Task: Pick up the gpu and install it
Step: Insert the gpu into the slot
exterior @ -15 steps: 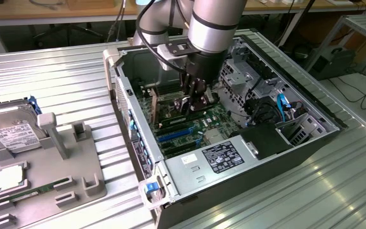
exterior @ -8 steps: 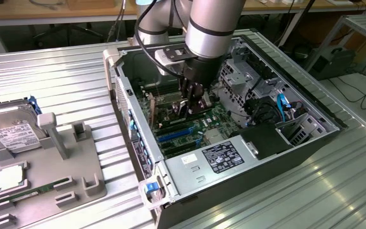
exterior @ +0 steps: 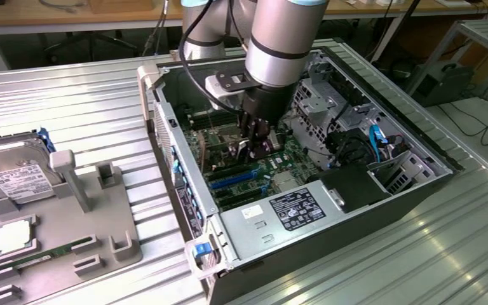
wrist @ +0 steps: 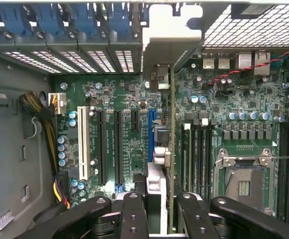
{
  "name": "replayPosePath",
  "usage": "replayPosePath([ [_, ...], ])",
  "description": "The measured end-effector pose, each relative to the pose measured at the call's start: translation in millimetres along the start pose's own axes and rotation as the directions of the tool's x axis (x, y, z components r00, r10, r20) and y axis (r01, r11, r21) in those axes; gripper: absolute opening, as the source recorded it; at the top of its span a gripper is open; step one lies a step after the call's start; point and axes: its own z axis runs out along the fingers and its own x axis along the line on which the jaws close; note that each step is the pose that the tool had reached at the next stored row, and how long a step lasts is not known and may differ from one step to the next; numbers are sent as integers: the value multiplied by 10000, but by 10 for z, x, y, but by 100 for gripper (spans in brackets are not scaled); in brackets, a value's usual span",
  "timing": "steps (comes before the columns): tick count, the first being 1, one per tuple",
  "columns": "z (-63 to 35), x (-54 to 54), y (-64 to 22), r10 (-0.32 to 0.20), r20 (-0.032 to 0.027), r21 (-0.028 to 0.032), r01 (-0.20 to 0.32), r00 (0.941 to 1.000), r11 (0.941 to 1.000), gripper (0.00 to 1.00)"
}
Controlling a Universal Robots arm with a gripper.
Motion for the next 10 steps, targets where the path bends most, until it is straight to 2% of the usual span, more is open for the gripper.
replayPosePath([
  [3,38,2,30,-1,-2,-1,1,10000,10000,28],
  [10,132,28,34,-2,-3,-1,2,10000,10000,28],
])
